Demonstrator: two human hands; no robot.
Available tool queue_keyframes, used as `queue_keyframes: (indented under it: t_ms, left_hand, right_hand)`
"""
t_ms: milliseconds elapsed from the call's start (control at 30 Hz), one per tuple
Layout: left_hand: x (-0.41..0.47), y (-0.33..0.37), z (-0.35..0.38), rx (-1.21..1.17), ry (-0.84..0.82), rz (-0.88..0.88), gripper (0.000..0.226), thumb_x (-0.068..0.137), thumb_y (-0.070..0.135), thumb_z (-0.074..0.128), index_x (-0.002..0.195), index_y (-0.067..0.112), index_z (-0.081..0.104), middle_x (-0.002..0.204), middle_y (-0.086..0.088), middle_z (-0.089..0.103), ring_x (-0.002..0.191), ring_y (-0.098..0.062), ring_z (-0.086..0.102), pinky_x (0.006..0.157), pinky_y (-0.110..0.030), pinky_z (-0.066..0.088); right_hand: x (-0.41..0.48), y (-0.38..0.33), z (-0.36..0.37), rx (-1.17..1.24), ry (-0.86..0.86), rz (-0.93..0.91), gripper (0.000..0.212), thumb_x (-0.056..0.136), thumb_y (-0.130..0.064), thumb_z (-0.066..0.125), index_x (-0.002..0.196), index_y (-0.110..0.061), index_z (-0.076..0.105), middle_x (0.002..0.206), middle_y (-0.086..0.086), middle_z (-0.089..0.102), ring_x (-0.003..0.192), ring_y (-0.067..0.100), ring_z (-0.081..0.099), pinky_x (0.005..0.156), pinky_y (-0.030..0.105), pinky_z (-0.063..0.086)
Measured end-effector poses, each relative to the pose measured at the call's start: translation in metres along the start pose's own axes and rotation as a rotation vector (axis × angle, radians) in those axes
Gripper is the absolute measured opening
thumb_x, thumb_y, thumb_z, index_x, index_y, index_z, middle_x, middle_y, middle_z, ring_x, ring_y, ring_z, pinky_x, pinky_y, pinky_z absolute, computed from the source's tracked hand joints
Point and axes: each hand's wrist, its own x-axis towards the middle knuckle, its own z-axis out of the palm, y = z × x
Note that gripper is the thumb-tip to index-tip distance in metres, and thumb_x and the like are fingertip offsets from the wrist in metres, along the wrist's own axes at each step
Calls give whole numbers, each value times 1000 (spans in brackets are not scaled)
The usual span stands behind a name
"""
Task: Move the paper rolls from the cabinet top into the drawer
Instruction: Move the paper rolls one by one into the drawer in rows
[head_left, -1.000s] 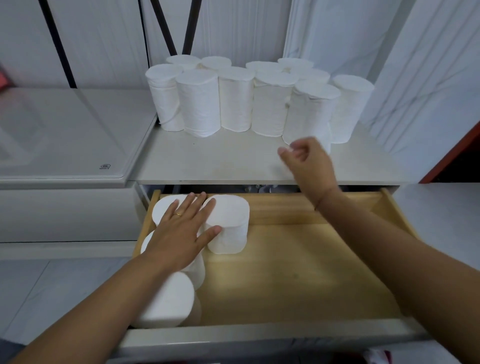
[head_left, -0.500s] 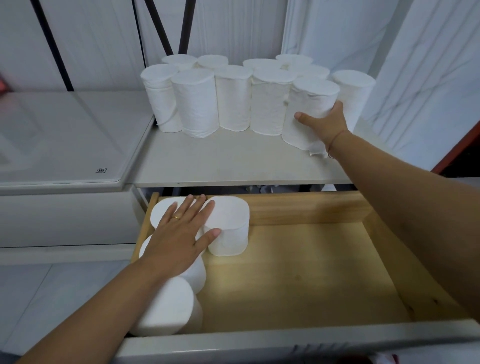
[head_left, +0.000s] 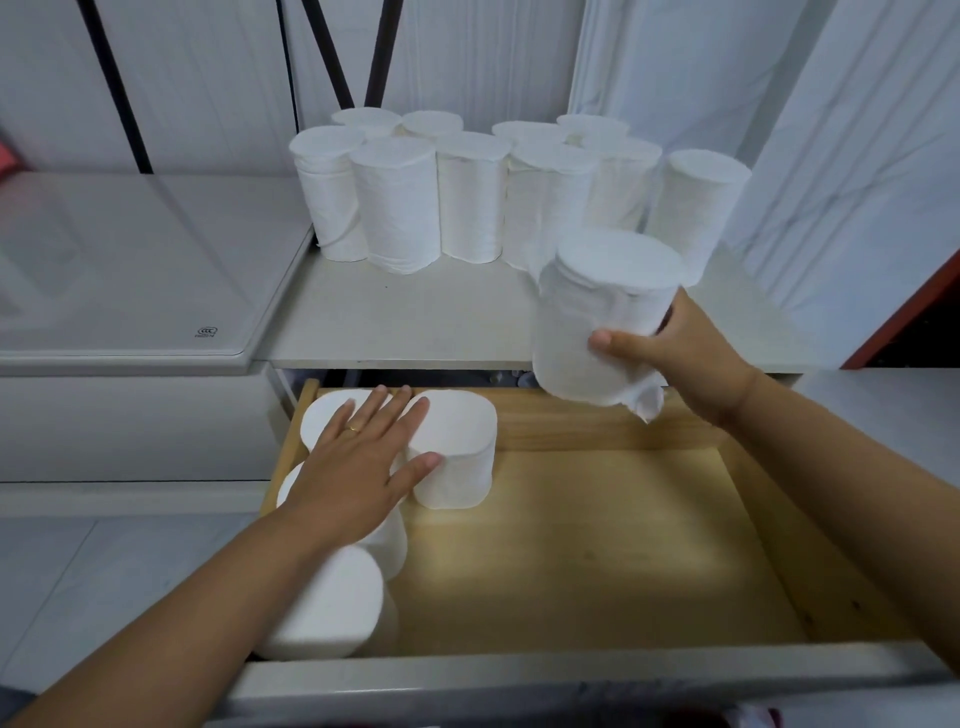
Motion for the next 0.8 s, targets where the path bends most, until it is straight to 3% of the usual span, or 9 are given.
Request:
queue_keyframes:
  t_ms: [133, 267, 433, 567, 633, 733, 800]
  left_hand:
    - [0, 0, -1, 3, -17, 0, 74, 80, 70, -1, 147, 38, -3, 151, 19, -12, 135, 1, -24, 112, -28, -14]
    - [0, 0, -2, 7, -24, -1, 74, 80, 70, 0, 146, 39, -4, 152, 18, -12, 136, 1, -23, 112, -28, -14]
    - [-1, 1, -2, -12, -25, 3, 73, 82, 69, 3, 148, 37, -1, 154, 17, -9, 136, 2, -23, 112, -27, -14]
    - [-1, 1, -3, -16, -29, 5, 73, 82, 69, 3, 147, 37, -2, 155, 16, -9, 135, 1, -24, 113, -28, -14]
    - [-1, 1, -2, -12, -24, 9, 72, 83, 68, 4, 148, 36, -1, 156, 15, -7, 136, 0, -23, 113, -29, -13]
    - [-2, 2, -3, -7, -27, 8, 72, 83, 67, 4, 148, 35, 0, 157, 13, -6, 137, -1, -22, 114, -30, -12]
    - [-2, 3, -4, 0, -31, 4, 73, 82, 67, 2, 148, 35, 0, 157, 13, -7, 138, -2, -21, 113, -29, -13]
  right_hand:
    - [-36, 8, -5, 71, -242, 94, 78, 65, -24, 83, 134, -24, 47, 127, 1, 63, 116, 19, 61, 89, 34, 54]
    - [-56, 42, 15, -35, -255, 226, 82, 58, -19, 85, 130, -26, 46, 119, -9, 64, 110, 7, 60, 88, 27, 55]
    - [-63, 75, 34, -270, -348, 250, 83, 66, -9, 85, 134, -24, 40, 124, -10, 56, 115, 5, 53, 93, 17, 49]
    - [-71, 85, 36, -253, -455, 327, 78, 69, -7, 81, 125, -41, 39, 123, -16, 54, 115, 1, 51, 88, 9, 45]
    - [-72, 83, 30, -165, -530, 419, 80, 69, -13, 82, 128, -42, 38, 125, -14, 55, 119, 5, 52, 93, 17, 49]
    - [-73, 72, 21, 55, -625, 738, 87, 57, -51, 84, 130, -39, 38, 133, 5, 53, 125, 30, 52, 101, 43, 47]
    - [-73, 69, 21, 165, -614, 866, 91, 50, -61, 82, 127, -33, 42, 135, 17, 48, 118, 37, 55, 99, 45, 49]
